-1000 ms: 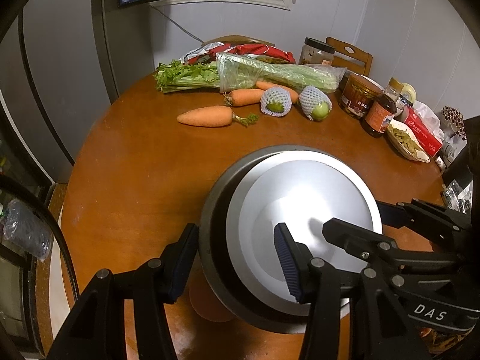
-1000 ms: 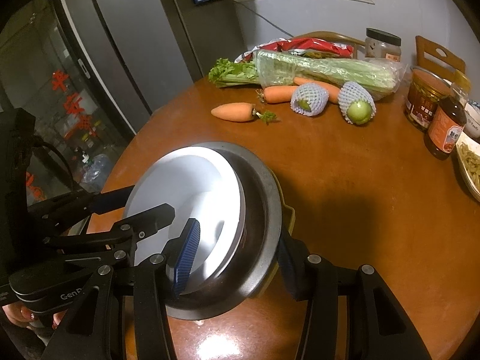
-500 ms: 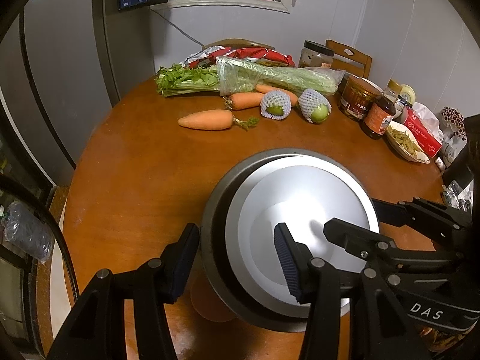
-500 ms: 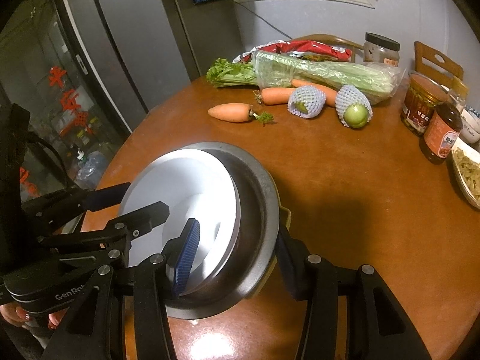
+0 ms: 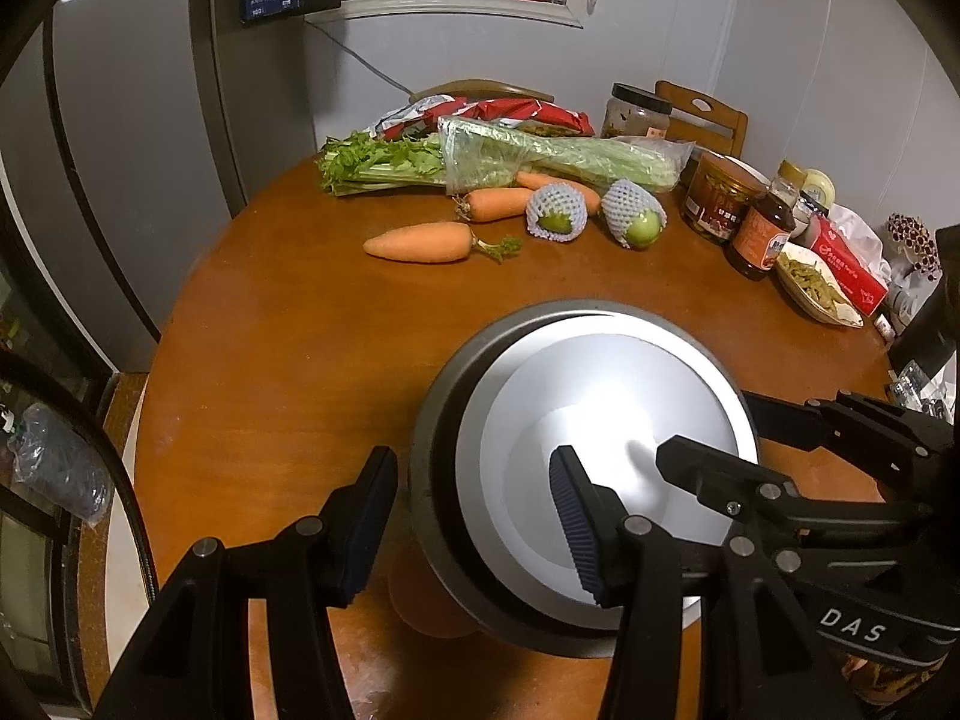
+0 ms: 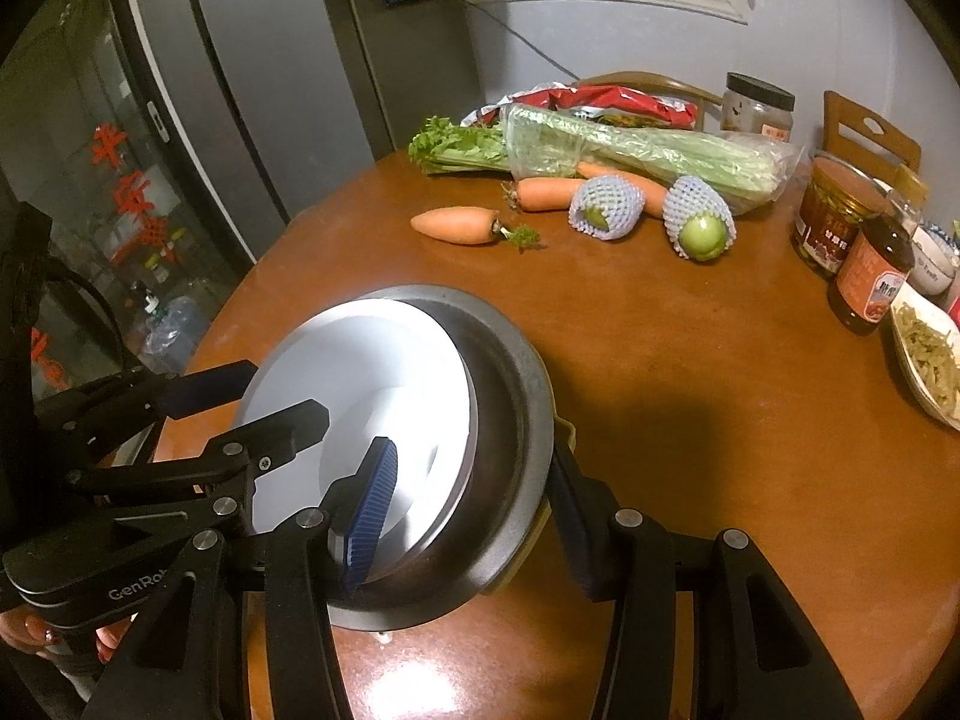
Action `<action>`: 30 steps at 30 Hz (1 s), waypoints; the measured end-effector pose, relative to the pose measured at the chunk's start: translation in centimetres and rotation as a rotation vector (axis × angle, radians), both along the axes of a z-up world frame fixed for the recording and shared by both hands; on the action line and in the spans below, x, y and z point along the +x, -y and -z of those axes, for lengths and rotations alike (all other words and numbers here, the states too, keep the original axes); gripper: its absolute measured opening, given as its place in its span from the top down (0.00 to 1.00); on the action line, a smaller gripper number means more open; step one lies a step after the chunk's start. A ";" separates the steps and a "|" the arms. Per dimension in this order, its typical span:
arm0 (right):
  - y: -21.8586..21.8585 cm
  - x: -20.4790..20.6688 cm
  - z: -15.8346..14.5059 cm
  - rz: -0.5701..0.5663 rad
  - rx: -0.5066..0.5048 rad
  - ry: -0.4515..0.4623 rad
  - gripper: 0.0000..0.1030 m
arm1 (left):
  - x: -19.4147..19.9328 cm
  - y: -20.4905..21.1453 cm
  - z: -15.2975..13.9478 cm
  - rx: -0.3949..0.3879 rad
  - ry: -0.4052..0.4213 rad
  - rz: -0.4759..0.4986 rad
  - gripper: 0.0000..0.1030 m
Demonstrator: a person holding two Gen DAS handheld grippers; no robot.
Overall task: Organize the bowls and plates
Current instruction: 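Lift the loaded steel basin with both tools and carry it toward the plate stack, then lower the steel basin onto the steel plate stack with both tools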
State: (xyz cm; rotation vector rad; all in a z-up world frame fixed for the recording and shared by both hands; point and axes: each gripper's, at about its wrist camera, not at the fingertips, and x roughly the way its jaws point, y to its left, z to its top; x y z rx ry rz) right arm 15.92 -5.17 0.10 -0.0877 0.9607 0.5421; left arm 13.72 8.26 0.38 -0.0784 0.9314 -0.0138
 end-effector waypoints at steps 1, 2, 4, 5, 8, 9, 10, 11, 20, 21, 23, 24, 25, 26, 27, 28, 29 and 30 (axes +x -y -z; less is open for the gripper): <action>0.0 0.0 0.0 0.002 -0.006 0.002 0.49 | 0.0 0.0 -0.1 0.002 0.003 -0.001 0.49; -0.1 0.0 0.0 0.001 -0.013 0.004 0.48 | 0.0 0.0 -0.2 0.002 0.006 -0.003 0.48; -0.1 -0.1 -0.2 0.002 -0.020 0.009 0.47 | -0.2 0.0 -0.5 0.000 0.013 -0.002 0.48; 0.0 -0.1 -0.3 0.004 -0.021 0.013 0.45 | -0.2 -0.1 -0.6 -0.001 0.015 -0.004 0.48; 0.1 -0.2 -0.7 0.008 -0.019 0.028 0.44 | -0.3 -0.1 -0.7 0.000 0.020 -0.010 0.47; 0.2 -0.3 -0.9 0.006 -0.015 0.035 0.44 | -0.3 -0.1 -0.8 0.000 0.022 -0.010 0.47; 0.3 -0.4 -1.1 0.005 -0.012 0.041 0.44 | -0.4 -0.1 -0.9 -0.001 0.024 -0.011 0.47; 0.3 -0.5 -1.3 0.006 -0.012 0.049 0.44 | -0.5 -0.2 -1.0 -0.001 0.027 -0.012 0.47; 0.9 -1.9 -3.1 0.021 -0.004 0.106 0.38 | -2.8 -0.3 -3.0 0.025 0.089 -0.041 0.45; 0.9 -2.2 -3.3 0.021 -0.004 0.111 0.37 | -3.1 -0.2 -3.2 0.031 0.094 -0.040 0.45; 1.1 -2.9 -3.6 0.023 -0.004 0.120 0.37 | -3.7 0.1 -3.5 0.037 0.104 -0.038 0.45; 1.2 -3.3 -3.7 0.025 -0.004 0.125 0.37 | -4.3 0.3 -3.7 0.038 0.109 -0.037 0.44; 1.3 -3.7 -3.8 0.023 -0.003 0.128 0.37 | -4.7 0.4 -3.7 0.039 0.112 -0.036 0.44; 1.4 -4.1 -3.9 0.023 -0.002 0.133 0.37 | -5.1 0.6 -3.8 0.040 0.114 -0.036 0.44; 1.4 -4.5 -4.0 0.023 -0.001 0.136 0.37 | -5.7 0.7 -3.8 0.044 0.113 -0.039 0.44; 1.5 -4.9 -4.1 0.023 0.001 0.139 0.37 | -6.0 0.8 -3.8 0.044 0.113 -0.042 0.43; 1.5 -5.3 -4.1 0.022 0.003 0.141 0.37 | -6.5 0.8 -3.8 0.043 0.115 -0.046 0.43; 1.6 -5.8 -4.1 0.022 0.004 0.143 0.37 | -7.1 0.8 -3.8 0.041 0.118 -0.049 0.43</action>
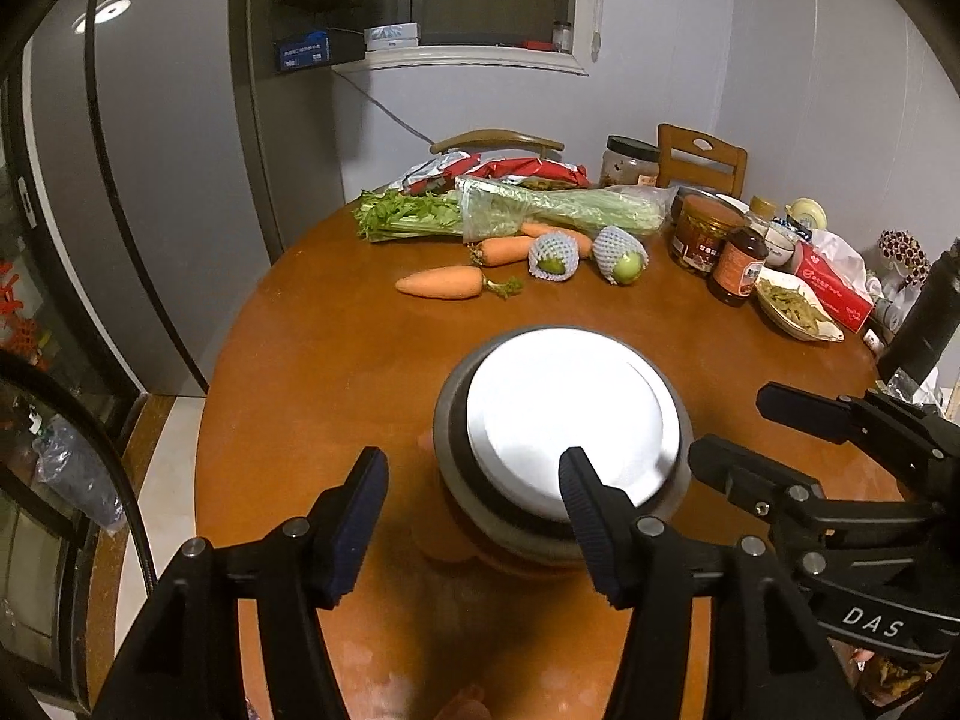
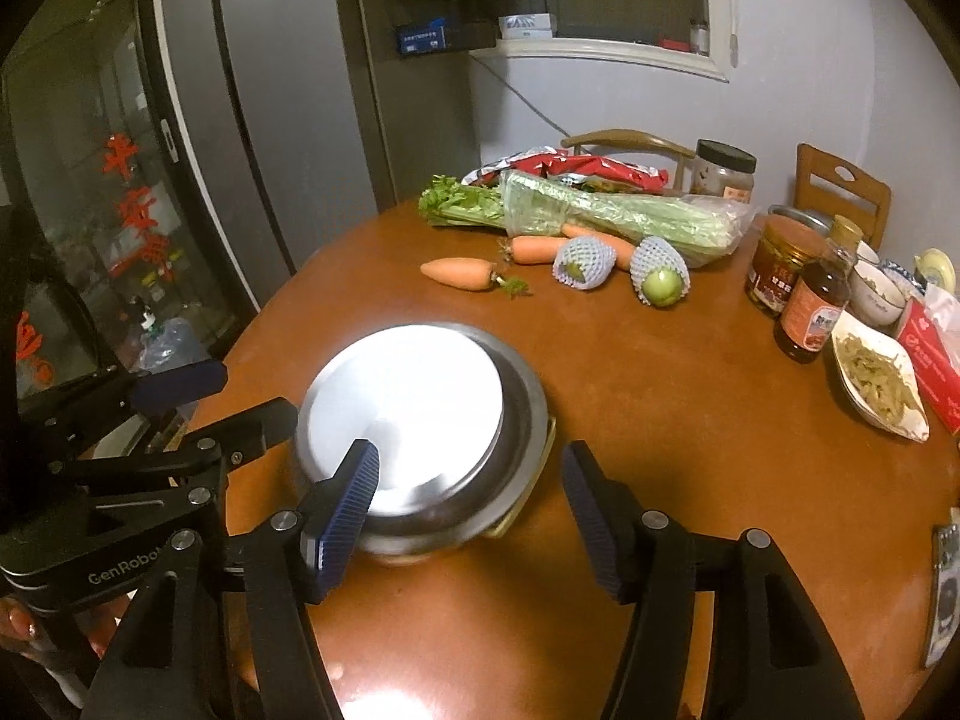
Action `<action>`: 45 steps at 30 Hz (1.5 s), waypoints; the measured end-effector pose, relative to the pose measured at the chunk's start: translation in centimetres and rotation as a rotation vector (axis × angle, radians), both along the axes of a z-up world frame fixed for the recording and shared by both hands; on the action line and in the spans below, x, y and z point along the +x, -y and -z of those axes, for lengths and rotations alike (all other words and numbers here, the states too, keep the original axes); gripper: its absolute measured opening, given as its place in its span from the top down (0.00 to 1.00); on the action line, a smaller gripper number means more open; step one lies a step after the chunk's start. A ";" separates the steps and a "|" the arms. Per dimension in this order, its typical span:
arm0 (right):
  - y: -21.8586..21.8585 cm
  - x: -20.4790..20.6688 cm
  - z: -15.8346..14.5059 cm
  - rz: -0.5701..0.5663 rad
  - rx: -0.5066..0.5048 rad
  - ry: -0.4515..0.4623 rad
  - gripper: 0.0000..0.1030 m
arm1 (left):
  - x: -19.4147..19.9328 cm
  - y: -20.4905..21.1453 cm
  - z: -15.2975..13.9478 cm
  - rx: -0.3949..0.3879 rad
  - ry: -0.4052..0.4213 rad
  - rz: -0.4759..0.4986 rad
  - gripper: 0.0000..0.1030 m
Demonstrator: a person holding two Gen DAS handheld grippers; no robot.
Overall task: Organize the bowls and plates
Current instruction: 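Lower the steel basin onto the steel plate stack with both tools, then open both tools and pull them back from the stack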
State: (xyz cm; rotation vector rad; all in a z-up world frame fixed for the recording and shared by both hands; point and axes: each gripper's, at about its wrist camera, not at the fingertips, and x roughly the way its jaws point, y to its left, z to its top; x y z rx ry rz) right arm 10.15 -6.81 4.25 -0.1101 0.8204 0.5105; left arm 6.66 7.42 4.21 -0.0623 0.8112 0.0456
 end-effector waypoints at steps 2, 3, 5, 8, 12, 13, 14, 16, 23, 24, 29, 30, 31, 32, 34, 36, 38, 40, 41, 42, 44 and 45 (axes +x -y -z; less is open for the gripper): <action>0.3 -1.0 -0.2 0.004 0.006 0.014 0.37 | -0.8 0.1 0.1 -0.002 0.002 -0.007 0.42; 0.4 -1.5 -0.2 0.006 0.008 0.018 0.36 | -1.3 0.2 0.2 -0.002 0.006 -0.008 0.42; 0.8 -2.4 -0.3 0.010 0.014 0.028 0.36 | -2.1 0.4 0.3 -0.002 0.006 -0.010 0.42; 1.1 -3.8 -0.1 0.015 0.009 0.030 0.35 | -3.4 0.7 0.7 -0.002 0.010 -0.008 0.42; 1.6 -5.1 0.4 0.018 0.010 0.033 0.35 | -4.8 1.0 1.2 0.000 0.012 -0.013 0.42; 1.7 -5.6 0.6 0.020 0.009 0.034 0.35 | -5.1 1.2 1.5 0.002 0.010 -0.012 0.42; 1.9 -6.0 0.8 0.024 0.009 0.035 0.34 | -5.5 1.3 1.7 0.004 0.008 -0.012 0.42; 2.2 -6.7 1.1 0.029 0.012 0.034 0.34 | -6.0 1.2 1.9 0.001 0.007 -0.018 0.42; 2.8 -8.6 1.4 0.055 0.032 0.046 0.33 | -7.7 1.1 2.2 -0.010 0.020 -0.035 0.41; 2.8 -8.8 1.4 0.057 0.033 0.046 0.33 | -7.9 1.2 2.2 -0.008 0.022 -0.034 0.41; 2.9 -9.7 1.6 0.055 0.023 0.050 0.32 | -8.5 1.6 2.5 -0.003 0.015 -0.024 0.41; 3.0 -9.9 1.7 0.057 0.023 0.052 0.32 | -8.7 1.7 2.6 -0.002 0.013 -0.023 0.41; 3.0 -10.2 1.7 0.057 0.023 0.050 0.32 | -8.8 1.8 2.7 -0.002 0.012 -0.022 0.41; 3.0 -10.4 1.8 0.056 0.022 0.049 0.32 | -9.0 1.9 2.8 -0.001 0.011 -0.020 0.41; 3.2 -10.7 2.0 0.059 0.020 0.048 0.32 | -9.3 2.1 2.9 -0.001 0.009 -0.019 0.41; 3.4 -11.0 2.1 0.061 0.022 0.046 0.32 | -9.5 2.2 3.0 -0.004 0.009 -0.016 0.41; 3.6 -11.3 2.2 0.069 0.028 0.048 0.32 | -9.8 2.3 3.0 -0.004 0.009 -0.016 0.41; 3.9 -11.7 2.3 0.078 0.038 0.053 0.32 | -10.1 2.5 3.0 0.004 0.012 -0.013 0.41; 4.0 -11.8 2.4 0.080 0.039 0.053 0.31 | -10.2 2.5 3.0 0.005 0.013 -0.014 0.41; 4.1 -11.9 2.5 0.081 0.039 0.053 0.31 | -10.3 2.5 3.0 0.005 0.013 -0.013 0.41; 4.4 -12.0 2.7 0.086 0.036 0.051 0.31 | -10.4 2.7 3.0 0.004 0.015 -0.007 0.41; 4.5 -12.0 2.7 0.091 0.037 0.050 0.31 | -10.5 2.7 3.0 0.007 0.016 -0.009 0.41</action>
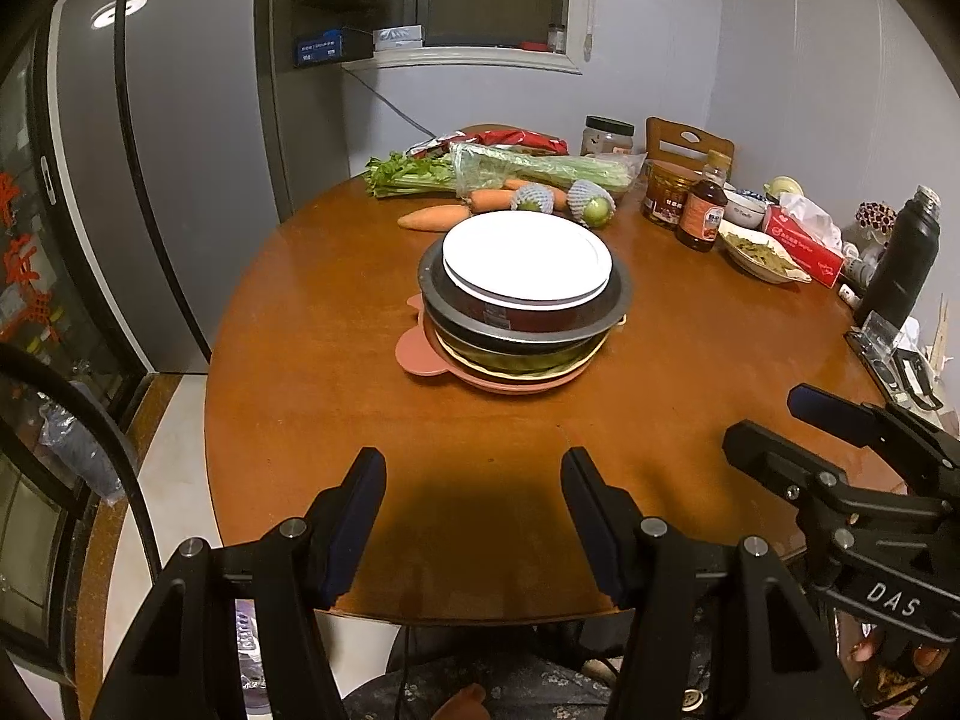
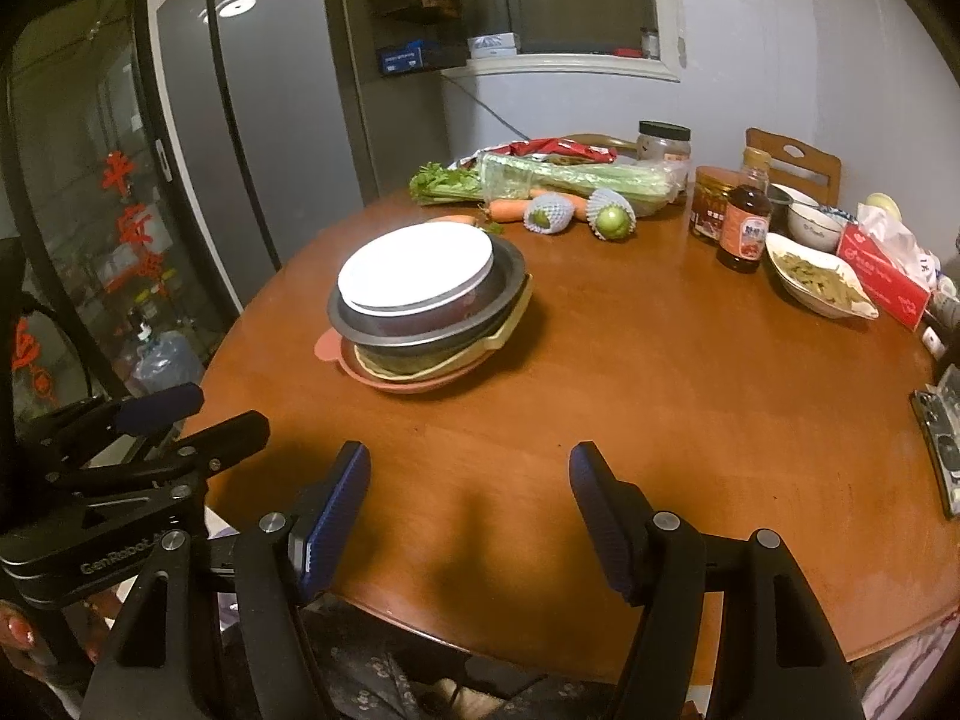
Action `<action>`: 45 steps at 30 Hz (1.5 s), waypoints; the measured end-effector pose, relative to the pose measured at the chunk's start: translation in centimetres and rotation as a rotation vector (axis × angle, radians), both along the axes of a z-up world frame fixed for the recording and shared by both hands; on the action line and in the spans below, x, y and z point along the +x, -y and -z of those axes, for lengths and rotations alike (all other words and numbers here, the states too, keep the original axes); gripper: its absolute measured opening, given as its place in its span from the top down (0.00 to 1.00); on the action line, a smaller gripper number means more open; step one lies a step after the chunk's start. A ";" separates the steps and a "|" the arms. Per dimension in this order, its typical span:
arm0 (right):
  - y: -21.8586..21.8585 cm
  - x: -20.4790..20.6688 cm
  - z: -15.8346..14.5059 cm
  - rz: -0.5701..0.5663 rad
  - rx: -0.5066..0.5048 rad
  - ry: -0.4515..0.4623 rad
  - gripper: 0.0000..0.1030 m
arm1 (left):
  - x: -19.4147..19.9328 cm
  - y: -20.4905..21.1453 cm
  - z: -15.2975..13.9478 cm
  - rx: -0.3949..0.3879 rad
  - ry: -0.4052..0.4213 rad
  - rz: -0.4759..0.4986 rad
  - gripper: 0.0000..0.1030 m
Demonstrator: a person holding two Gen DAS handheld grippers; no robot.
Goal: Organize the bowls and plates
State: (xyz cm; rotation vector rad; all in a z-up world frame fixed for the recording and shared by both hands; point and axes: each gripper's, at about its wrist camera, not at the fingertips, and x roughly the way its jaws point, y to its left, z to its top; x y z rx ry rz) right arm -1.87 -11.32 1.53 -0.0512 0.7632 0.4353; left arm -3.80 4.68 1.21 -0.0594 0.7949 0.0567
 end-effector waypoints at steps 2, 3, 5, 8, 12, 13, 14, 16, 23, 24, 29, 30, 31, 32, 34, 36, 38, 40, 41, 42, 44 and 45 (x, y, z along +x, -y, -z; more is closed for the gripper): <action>0.2 -0.1 0.0 0.006 0.004 0.000 0.31 | -0.1 0.0 0.0 0.000 0.002 0.004 0.41; 0.3 -0.2 -0.1 0.009 0.004 0.003 0.31 | -0.1 0.1 -0.1 -0.001 0.003 0.004 0.41; 0.4 -0.3 -0.1 0.013 0.001 0.007 0.31 | -0.2 0.1 -0.1 -0.001 0.004 0.006 0.41; 0.6 -0.4 0.1 0.015 0.000 0.003 0.31 | -0.3 0.1 -0.1 -0.006 0.005 0.004 0.41; 0.4 -0.6 0.0 0.007 -0.009 0.009 0.31 | -0.4 0.0 -0.1 -0.010 0.009 -0.001 0.41; 0.4 -0.7 0.0 0.005 -0.010 0.010 0.31 | -0.4 0.0 -0.2 -0.011 0.009 -0.002 0.41; 0.3 -0.7 0.0 0.004 -0.012 0.011 0.31 | -0.4 0.0 -0.2 -0.010 0.011 0.000 0.41; 0.2 -0.8 -0.1 0.001 -0.016 0.012 0.31 | -0.5 -0.1 -0.2 -0.008 0.011 -0.001 0.41; -0.3 -1.0 -0.1 -0.009 -0.024 0.016 0.31 | -0.5 0.0 0.0 -0.001 0.006 0.003 0.41; -0.3 -0.9 -0.1 -0.010 -0.024 0.016 0.31 | -0.5 0.0 -0.1 -0.001 0.007 0.004 0.41; -0.2 -0.9 0.0 -0.008 -0.025 0.016 0.31 | -0.6 -0.1 0.0 -0.006 0.004 -0.002 0.41; -0.2 -0.9 0.0 -0.010 -0.025 0.015 0.31 | -0.6 -0.1 0.1 -0.006 0.003 -0.001 0.41; -0.2 -0.9 0.0 -0.011 -0.024 0.013 0.31 | -0.6 -0.1 0.1 -0.005 0.001 0.000 0.41; -0.2 -0.9 0.0 -0.010 -0.025 0.012 0.31 | -0.6 -0.1 0.1 -0.003 -0.001 0.000 0.41; -0.2 -0.8 0.1 -0.012 -0.025 0.010 0.31 | -0.5 -0.1 0.2 -0.003 -0.003 0.001 0.41; -0.1 -0.8 0.1 -0.010 -0.023 0.009 0.31 | -0.4 0.0 0.2 -0.002 -0.004 0.001 0.41; -0.1 -0.8 0.1 -0.011 -0.026 0.008 0.31 | -0.5 -0.1 0.2 -0.002 -0.004 0.001 0.41; -0.2 -0.8 0.1 -0.012 -0.021 0.010 0.31 | -0.4 -0.1 0.3 -0.003 -0.004 0.002 0.41; -0.2 -0.8 0.1 -0.011 -0.022 0.008 0.31 | -0.5 -0.1 0.3 -0.003 -0.002 0.001 0.41; -0.2 -0.7 0.2 -0.008 -0.023 0.007 0.31 | -0.5 -0.1 0.3 -0.003 -0.001 0.001 0.41; -0.2 -0.6 0.4 -0.008 -0.021 0.005 0.31 | -0.5 -0.2 0.3 -0.007 0.001 -0.001 0.41; -0.2 -0.6 0.4 -0.006 -0.021 0.003 0.31 | -0.5 -0.3 0.4 -0.008 0.000 -0.001 0.41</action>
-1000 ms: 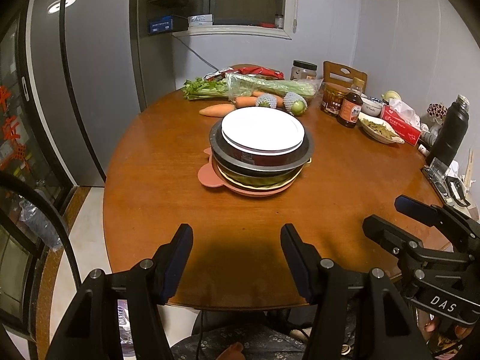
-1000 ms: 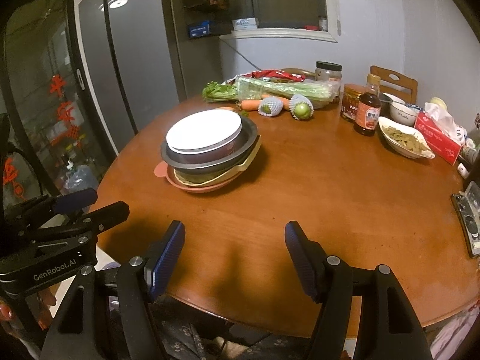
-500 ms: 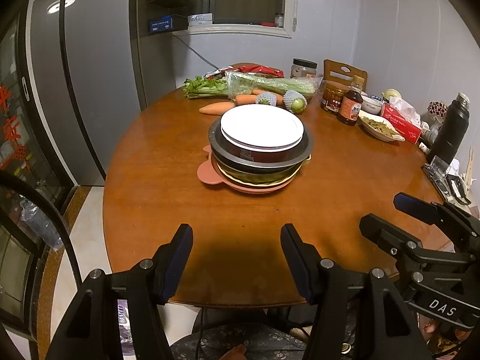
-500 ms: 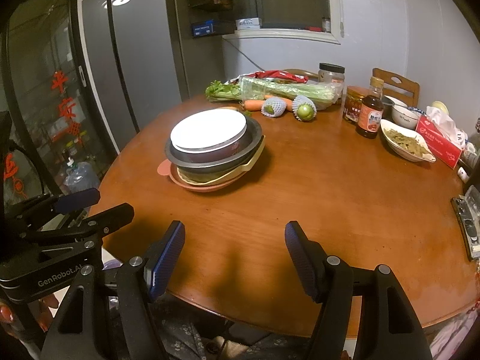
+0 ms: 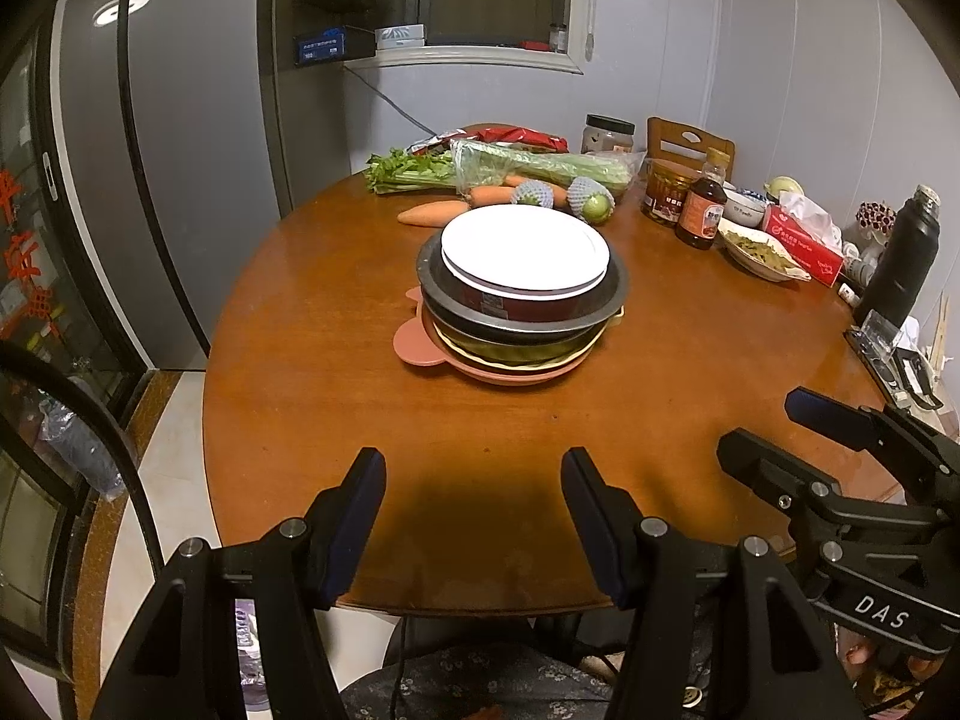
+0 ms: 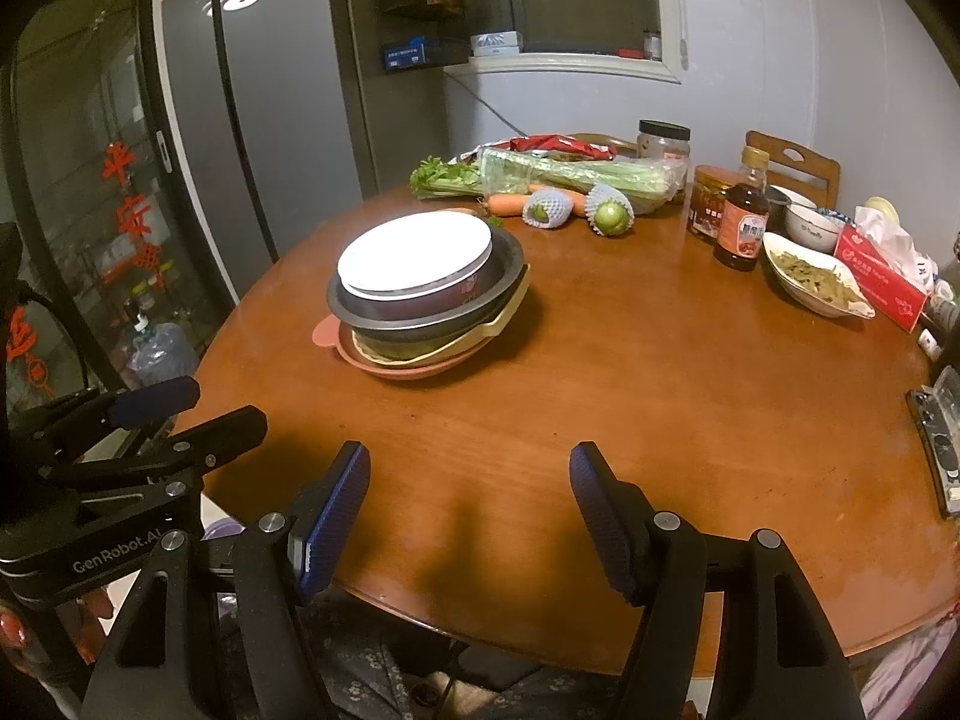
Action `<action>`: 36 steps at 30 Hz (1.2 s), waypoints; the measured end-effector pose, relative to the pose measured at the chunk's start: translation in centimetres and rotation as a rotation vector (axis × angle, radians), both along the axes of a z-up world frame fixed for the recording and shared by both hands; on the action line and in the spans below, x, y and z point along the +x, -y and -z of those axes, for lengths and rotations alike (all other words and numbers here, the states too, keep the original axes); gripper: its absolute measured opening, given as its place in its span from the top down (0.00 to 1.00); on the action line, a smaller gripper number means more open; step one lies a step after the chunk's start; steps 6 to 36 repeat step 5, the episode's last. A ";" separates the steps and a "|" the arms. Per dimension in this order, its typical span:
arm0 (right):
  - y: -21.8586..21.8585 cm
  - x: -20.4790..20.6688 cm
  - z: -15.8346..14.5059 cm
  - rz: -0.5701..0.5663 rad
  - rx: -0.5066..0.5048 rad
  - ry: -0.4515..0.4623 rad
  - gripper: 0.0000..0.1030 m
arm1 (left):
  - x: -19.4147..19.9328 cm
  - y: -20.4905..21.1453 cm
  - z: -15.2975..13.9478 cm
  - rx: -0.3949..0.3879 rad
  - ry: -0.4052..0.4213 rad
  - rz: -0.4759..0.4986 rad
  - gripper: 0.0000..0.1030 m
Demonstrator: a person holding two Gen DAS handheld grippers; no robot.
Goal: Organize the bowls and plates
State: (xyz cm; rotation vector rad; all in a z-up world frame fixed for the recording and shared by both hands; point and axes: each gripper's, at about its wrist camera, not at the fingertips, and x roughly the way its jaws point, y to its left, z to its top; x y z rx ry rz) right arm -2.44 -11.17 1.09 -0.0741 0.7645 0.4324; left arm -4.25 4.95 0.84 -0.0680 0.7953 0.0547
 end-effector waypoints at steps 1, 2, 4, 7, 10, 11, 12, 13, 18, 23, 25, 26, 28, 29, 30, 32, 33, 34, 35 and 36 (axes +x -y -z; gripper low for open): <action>0.0 0.0 0.0 0.000 0.001 0.000 0.31 | 0.1 -0.1 0.0 -0.002 0.000 -0.002 0.41; 0.0 0.1 0.1 0.002 0.003 0.001 0.31 | 0.2 -0.1 0.1 -0.004 0.000 -0.003 0.41; 0.2 0.1 0.2 0.005 0.008 0.002 0.31 | 0.5 -0.3 0.3 -0.010 -0.001 -0.005 0.41; 0.2 0.3 0.3 0.006 0.013 0.003 0.31 | 0.6 -0.4 0.4 -0.010 -0.002 -0.006 0.41; 0.2 0.3 0.3 0.006 0.013 0.003 0.31 | 0.6 -0.4 0.4 -0.010 -0.002 -0.006 0.41; 0.2 0.3 0.3 0.006 0.013 0.003 0.31 | 0.6 -0.4 0.4 -0.010 -0.002 -0.006 0.41; 0.2 0.3 0.3 0.006 0.013 0.003 0.31 | 0.6 -0.4 0.4 -0.010 -0.002 -0.006 0.41; 0.2 0.3 0.3 0.006 0.013 0.003 0.31 | 0.6 -0.4 0.4 -0.010 -0.002 -0.006 0.41; 0.2 0.3 0.3 0.006 0.013 0.003 0.31 | 0.6 -0.4 0.4 -0.010 -0.002 -0.006 0.41; 0.2 0.3 0.3 0.006 0.013 0.003 0.31 | 0.6 -0.4 0.4 -0.010 -0.002 -0.006 0.41; 0.2 0.3 0.3 0.006 0.013 0.003 0.31 | 0.6 -0.4 0.4 -0.010 -0.002 -0.006 0.41; 0.2 0.3 0.3 0.006 0.013 0.003 0.31 | 0.6 -0.4 0.4 -0.010 -0.002 -0.006 0.41; 0.2 0.3 0.3 0.006 0.013 0.003 0.31 | 0.6 -0.4 0.4 -0.010 -0.002 -0.006 0.41; 0.2 0.3 0.3 0.006 0.013 0.003 0.31 | 0.6 -0.4 0.4 -0.010 -0.002 -0.006 0.41; 0.2 0.3 0.3 0.006 0.013 0.003 0.31 | 0.6 -0.4 0.4 -0.010 -0.002 -0.006 0.41; 0.2 0.3 0.3 0.006 0.013 0.003 0.31 | 0.6 -0.4 0.4 -0.010 -0.002 -0.006 0.41; 0.2 0.3 0.3 0.006 0.013 0.003 0.31 | 0.6 -0.4 0.4 -0.010 -0.002 -0.006 0.41; 0.2 0.3 0.3 0.006 0.013 0.003 0.31 | 0.6 -0.4 0.4 -0.010 -0.002 -0.006 0.41; 0.2 0.3 0.3 0.006 0.013 0.003 0.31 | 0.6 -0.4 0.4 -0.010 -0.002 -0.006 0.41; 0.2 0.3 0.3 0.006 0.013 0.003 0.31 | 0.6 -0.4 0.4 -0.010 -0.002 -0.006 0.41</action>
